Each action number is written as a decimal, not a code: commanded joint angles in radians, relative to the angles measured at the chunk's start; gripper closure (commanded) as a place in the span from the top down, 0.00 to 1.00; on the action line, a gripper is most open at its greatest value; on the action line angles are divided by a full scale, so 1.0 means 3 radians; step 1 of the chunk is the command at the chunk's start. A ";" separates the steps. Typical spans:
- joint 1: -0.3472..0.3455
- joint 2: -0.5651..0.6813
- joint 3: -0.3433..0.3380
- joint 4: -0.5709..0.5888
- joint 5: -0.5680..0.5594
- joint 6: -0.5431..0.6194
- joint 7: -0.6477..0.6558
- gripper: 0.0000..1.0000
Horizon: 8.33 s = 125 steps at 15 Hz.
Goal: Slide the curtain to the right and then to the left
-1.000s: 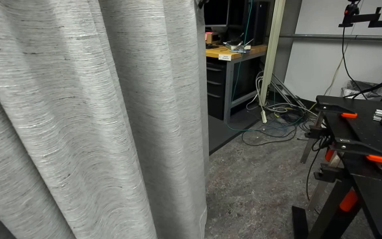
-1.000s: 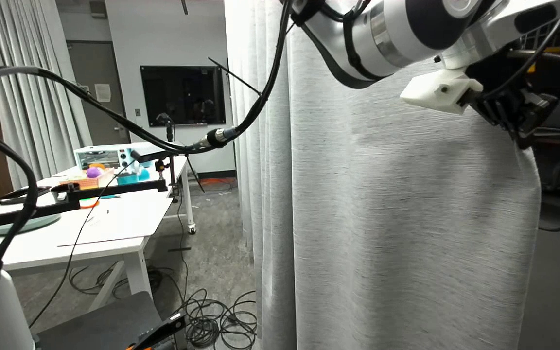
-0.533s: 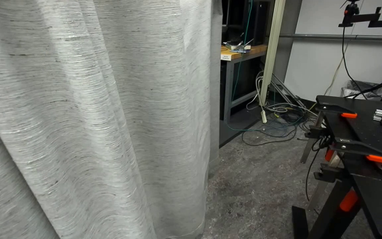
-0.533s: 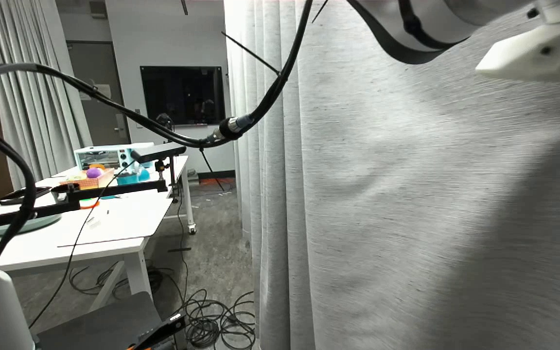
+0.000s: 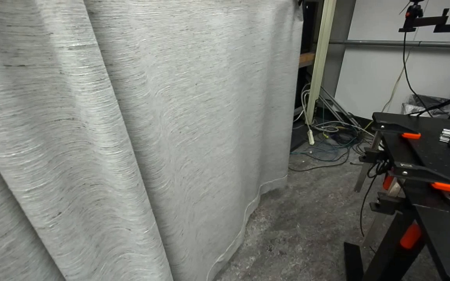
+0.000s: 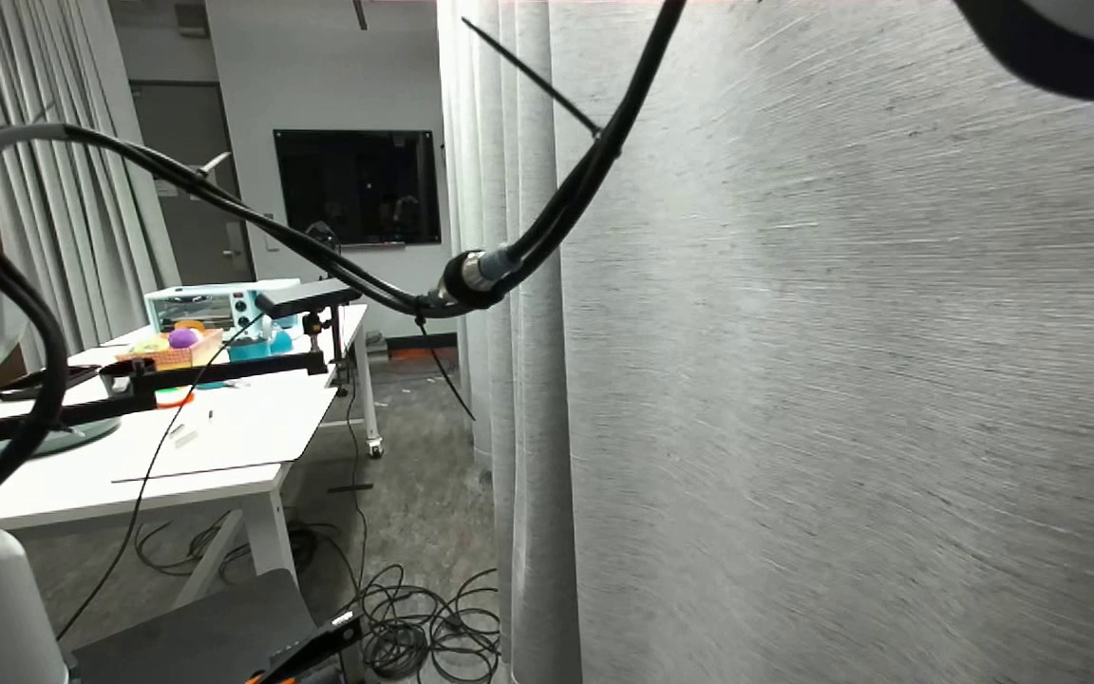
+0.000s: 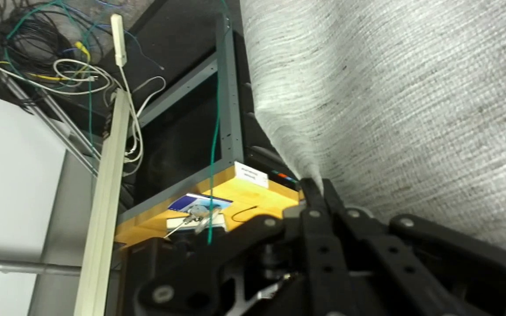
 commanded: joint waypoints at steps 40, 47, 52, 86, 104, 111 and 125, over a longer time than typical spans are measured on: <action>0.0898 -0.2546 0.1970 -0.2521 0.0887 -0.2327 -0.1736 1.00; 0.1298 -0.1541 0.2245 -0.2009 0.0987 -0.0919 -0.1821 1.00; 0.1441 -0.1225 0.2343 -0.1718 0.1093 -0.0504 -0.1850 1.00; 0.1473 0.0481 0.2705 -0.0336 0.0591 0.1697 -0.1783 0.98; 0.2541 0.1461 0.0571 0.0798 0.1409 0.1226 -0.1579 0.00; 0.2608 0.2138 -0.0542 0.1470 0.1619 0.0644 -0.0909 0.00; 0.1791 0.2405 -0.1607 0.1217 0.1596 0.0573 -0.0376 0.00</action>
